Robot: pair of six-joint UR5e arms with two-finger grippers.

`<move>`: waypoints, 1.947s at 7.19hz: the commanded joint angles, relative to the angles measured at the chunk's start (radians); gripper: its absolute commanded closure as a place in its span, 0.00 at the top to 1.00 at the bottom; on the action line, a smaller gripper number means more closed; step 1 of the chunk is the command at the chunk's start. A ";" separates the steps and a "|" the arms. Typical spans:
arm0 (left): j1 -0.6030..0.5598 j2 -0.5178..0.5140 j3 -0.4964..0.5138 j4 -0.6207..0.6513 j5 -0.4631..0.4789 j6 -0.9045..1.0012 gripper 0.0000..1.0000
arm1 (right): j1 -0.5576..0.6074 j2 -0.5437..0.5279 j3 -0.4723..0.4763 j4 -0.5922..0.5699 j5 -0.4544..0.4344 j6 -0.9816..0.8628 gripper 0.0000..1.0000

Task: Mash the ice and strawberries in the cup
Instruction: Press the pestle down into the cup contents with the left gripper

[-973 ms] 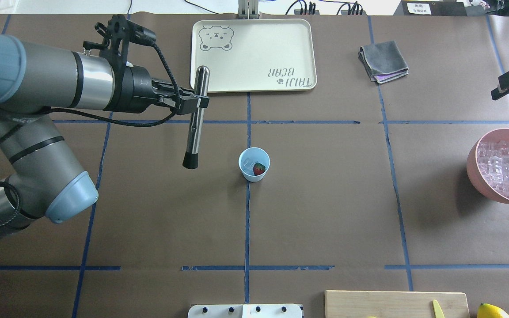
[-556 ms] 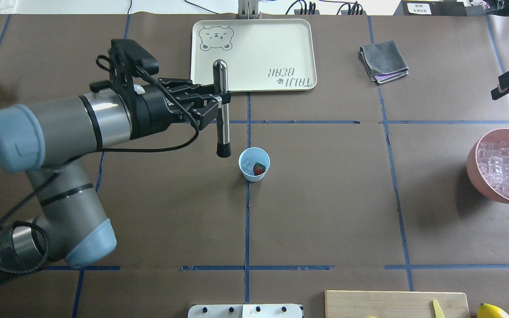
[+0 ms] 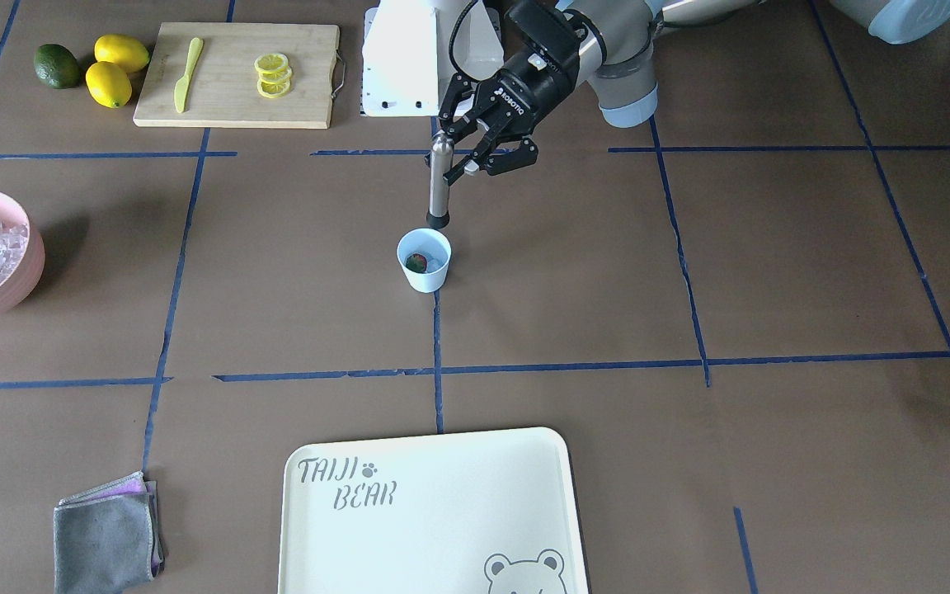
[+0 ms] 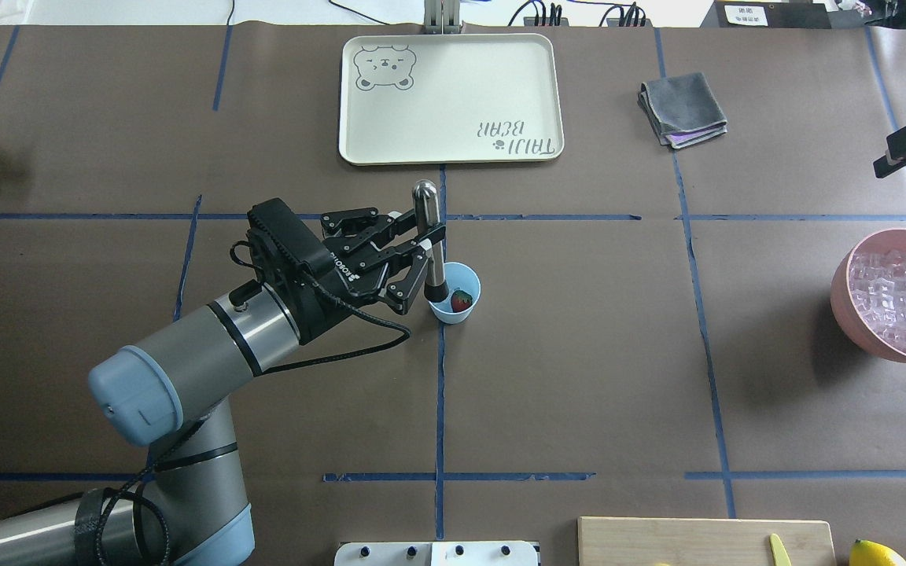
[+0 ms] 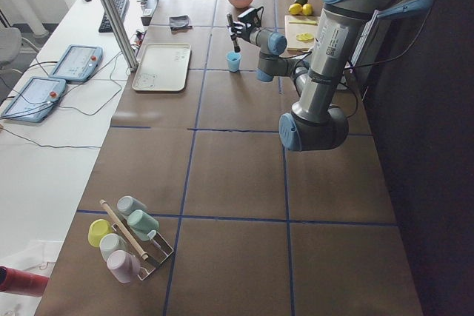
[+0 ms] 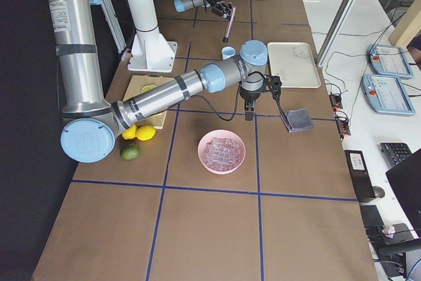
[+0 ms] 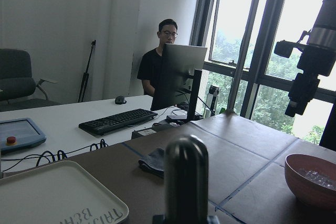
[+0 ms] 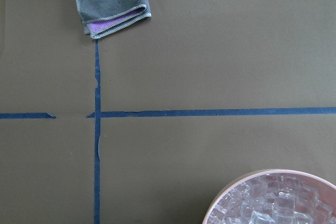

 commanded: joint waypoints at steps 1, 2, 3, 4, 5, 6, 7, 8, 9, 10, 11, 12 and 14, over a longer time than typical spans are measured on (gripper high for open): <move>0.028 -0.036 0.039 -0.008 0.071 0.019 0.00 | 0.002 0.001 0.001 0.001 0.005 0.000 1.00; 0.028 -0.065 0.080 -0.006 0.074 0.019 0.00 | 0.002 0.001 0.001 -0.001 0.005 0.000 1.00; 0.028 -0.072 0.097 -0.008 0.074 0.019 0.00 | 0.002 0.003 0.002 0.001 0.005 0.000 1.00; 0.028 -0.071 0.102 -0.006 0.074 0.019 0.00 | 0.002 0.003 0.002 0.001 0.006 0.000 1.00; 0.040 -0.071 0.109 -0.008 0.074 0.019 0.01 | 0.002 0.004 0.002 -0.001 0.008 0.000 1.00; 0.045 -0.071 0.122 -0.008 0.082 0.019 0.01 | 0.002 0.004 0.001 0.001 0.008 0.000 1.00; 0.055 -0.071 0.138 -0.009 0.106 0.017 0.01 | 0.002 0.003 0.001 -0.001 0.008 0.000 1.00; 0.055 -0.072 0.143 -0.009 0.110 0.017 0.01 | 0.002 0.003 0.001 0.001 0.008 0.000 1.00; 0.055 -0.072 0.151 -0.009 0.110 0.017 0.01 | 0.002 0.003 0.002 -0.001 0.008 0.000 1.00; 0.055 -0.073 0.155 -0.009 0.110 0.017 0.01 | 0.002 0.003 0.002 0.001 0.008 0.000 1.00; 0.057 -0.073 0.155 -0.009 0.110 0.017 0.01 | 0.002 0.003 0.002 -0.001 0.008 0.000 1.00; 0.057 -0.071 0.155 -0.009 0.108 0.017 0.01 | 0.003 0.003 0.002 0.001 0.008 0.000 1.00; 0.064 -0.068 0.155 -0.009 0.110 0.017 0.01 | 0.005 0.003 0.002 -0.001 0.008 0.000 1.00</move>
